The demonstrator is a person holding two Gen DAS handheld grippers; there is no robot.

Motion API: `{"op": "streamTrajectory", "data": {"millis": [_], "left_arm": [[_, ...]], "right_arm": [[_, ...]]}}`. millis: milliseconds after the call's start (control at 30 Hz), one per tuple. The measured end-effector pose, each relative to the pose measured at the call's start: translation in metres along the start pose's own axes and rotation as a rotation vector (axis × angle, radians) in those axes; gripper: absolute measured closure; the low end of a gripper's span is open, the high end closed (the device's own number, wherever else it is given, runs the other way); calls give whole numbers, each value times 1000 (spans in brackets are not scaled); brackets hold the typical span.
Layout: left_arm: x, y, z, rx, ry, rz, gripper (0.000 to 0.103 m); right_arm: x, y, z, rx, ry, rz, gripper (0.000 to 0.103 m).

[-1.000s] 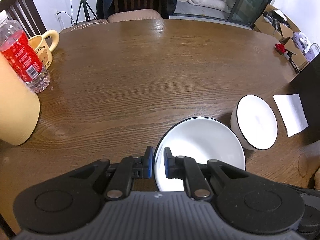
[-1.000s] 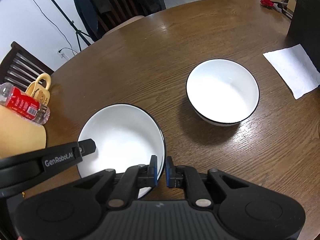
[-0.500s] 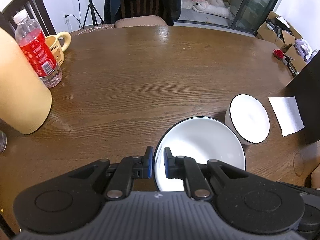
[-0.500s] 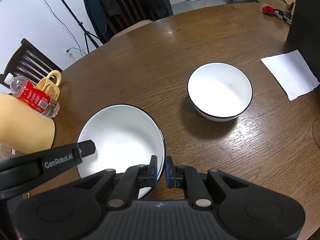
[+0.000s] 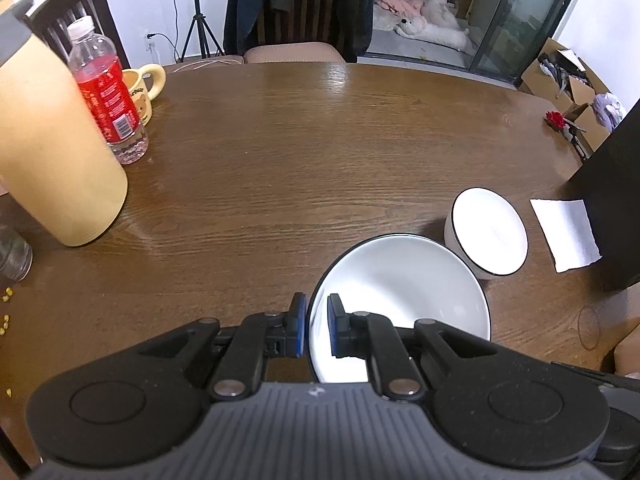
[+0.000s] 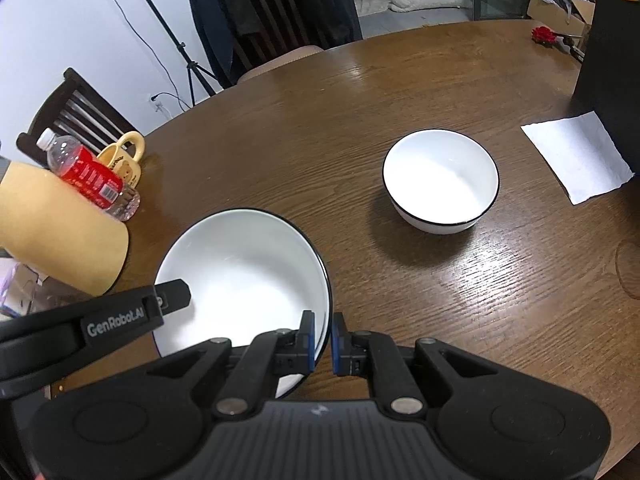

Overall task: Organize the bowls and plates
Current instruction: 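Carry the white bowl with both grippers toward the blue bowl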

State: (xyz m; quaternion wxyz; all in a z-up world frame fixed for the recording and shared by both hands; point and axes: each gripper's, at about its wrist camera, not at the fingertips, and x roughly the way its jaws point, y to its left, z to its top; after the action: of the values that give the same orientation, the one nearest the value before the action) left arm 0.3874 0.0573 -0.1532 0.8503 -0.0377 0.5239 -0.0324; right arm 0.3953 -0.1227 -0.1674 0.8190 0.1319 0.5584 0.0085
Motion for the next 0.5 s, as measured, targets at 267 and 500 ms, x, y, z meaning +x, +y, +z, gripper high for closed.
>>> {"op": "streamTrajectory", "data": {"millis": [267,500], "left_arm": [[-17,3,-17,-15,-17,9,91],[-34,1,-34,-24,-28,12,91]], "right_arm": [[-17,1,-16,-24,-9,11,95],[-34,2,-32,-39,-18,14,95]]}}
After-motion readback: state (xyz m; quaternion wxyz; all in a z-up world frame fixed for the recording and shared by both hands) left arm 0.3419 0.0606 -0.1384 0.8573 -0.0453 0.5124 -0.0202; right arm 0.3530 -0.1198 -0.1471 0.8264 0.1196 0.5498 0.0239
